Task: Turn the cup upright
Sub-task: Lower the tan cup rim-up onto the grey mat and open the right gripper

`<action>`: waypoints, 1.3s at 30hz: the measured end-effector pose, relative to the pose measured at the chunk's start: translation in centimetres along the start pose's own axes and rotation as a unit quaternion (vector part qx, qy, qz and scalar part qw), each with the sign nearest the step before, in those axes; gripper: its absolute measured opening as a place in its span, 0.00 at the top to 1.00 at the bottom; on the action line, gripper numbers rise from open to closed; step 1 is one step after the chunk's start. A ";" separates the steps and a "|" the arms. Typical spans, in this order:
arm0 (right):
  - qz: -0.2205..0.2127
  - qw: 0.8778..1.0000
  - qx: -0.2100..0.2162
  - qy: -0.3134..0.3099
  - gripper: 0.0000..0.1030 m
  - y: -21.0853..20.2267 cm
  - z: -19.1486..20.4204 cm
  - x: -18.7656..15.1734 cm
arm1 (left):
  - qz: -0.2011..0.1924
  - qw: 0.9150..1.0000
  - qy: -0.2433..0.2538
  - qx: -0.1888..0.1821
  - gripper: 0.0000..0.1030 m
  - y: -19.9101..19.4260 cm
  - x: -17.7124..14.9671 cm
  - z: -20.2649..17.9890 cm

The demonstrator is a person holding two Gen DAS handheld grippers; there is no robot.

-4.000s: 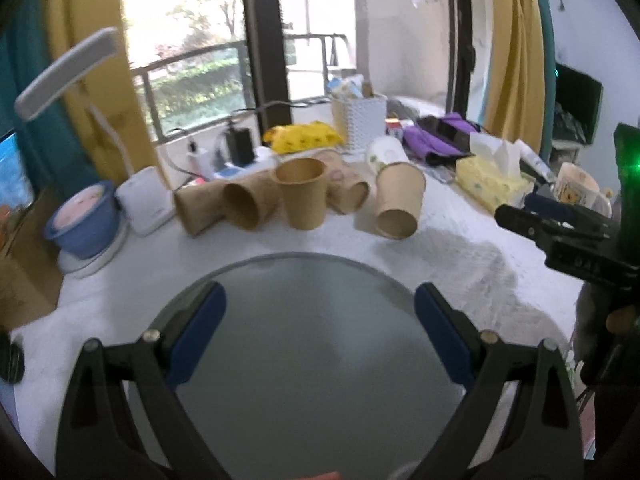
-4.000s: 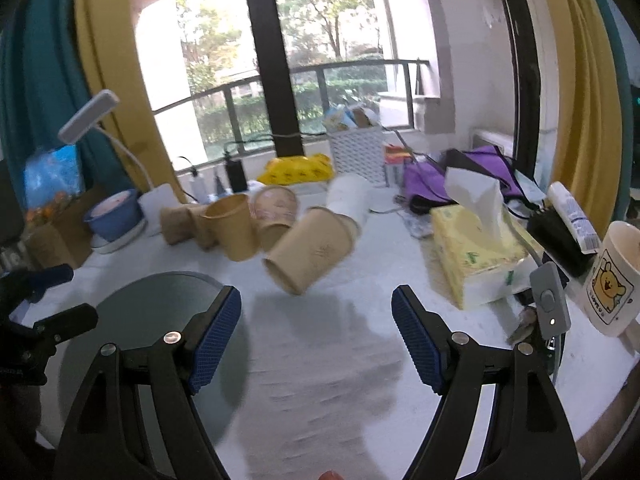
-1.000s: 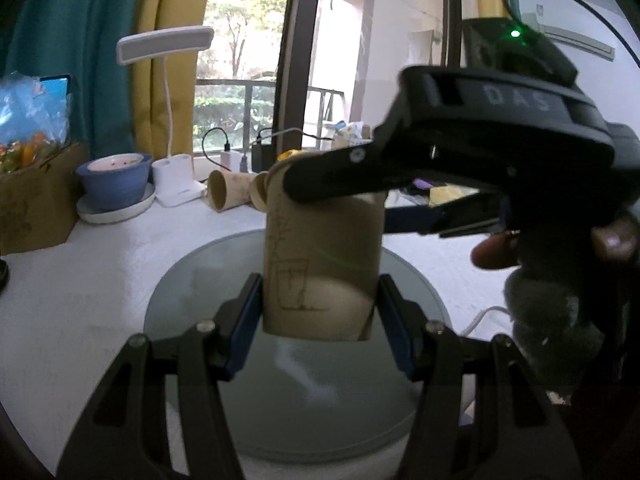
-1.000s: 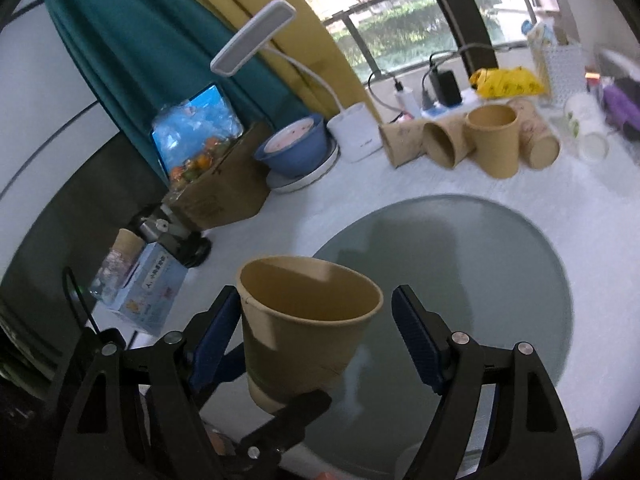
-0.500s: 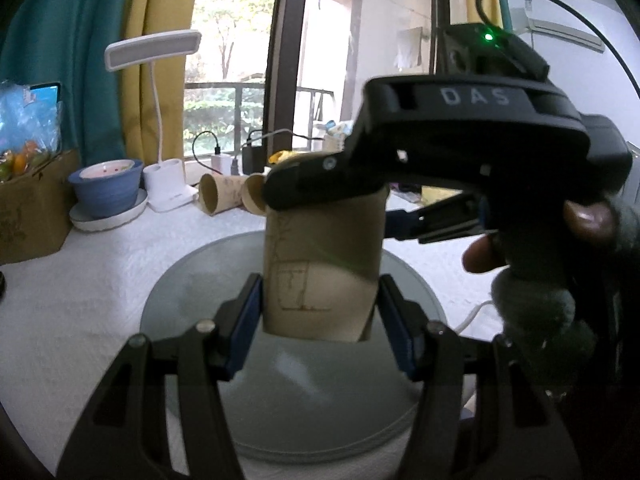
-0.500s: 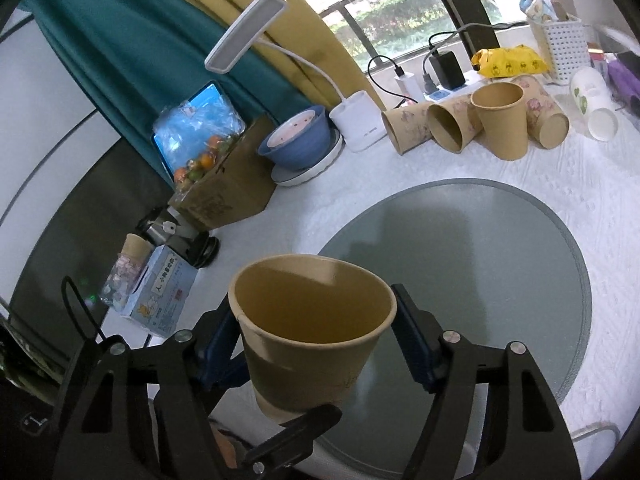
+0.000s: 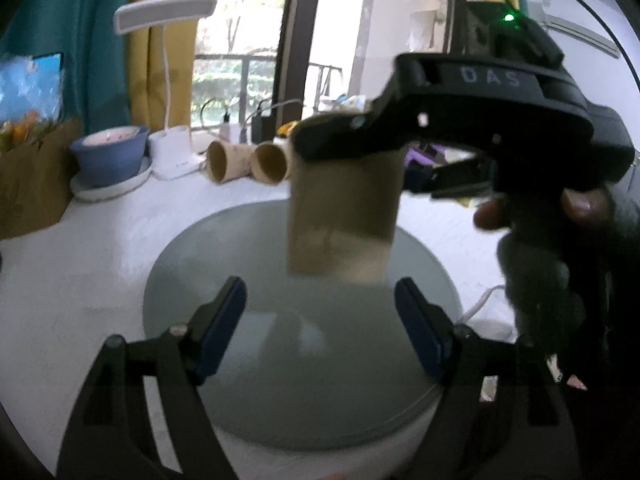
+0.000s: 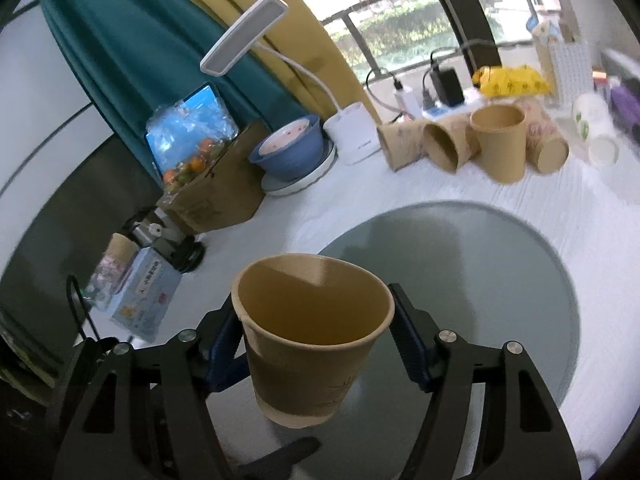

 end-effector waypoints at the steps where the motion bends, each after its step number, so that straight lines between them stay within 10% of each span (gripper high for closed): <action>1: -0.003 1.000 -0.005 -0.005 0.31 0.1 -0.1 0.1 | 0.002 1.000 -0.002 0.002 0.24 -0.1 -0.1 0.2; 19: -0.041 0.972 -0.138 -0.187 0.31 3.0 -1.9 -2.1 | 0.022 0.993 -0.072 0.088 0.24 1.1 0.5 7.3; 39: -0.041 0.954 -0.143 -0.259 0.30 3.8 -1.5 -2.9 | 0.025 0.987 -0.109 0.113 0.24 3.2 1.1 9.0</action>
Point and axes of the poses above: each gripper's, at about its wrist camera, not at the fingertips, and y roughly the way its jaws point, z to its left, x to its top, the point moved 4 cm from there along y, roughly the way its jaws point, and after that the axes turned 11 degrees about -z, right-handed, at the moved point
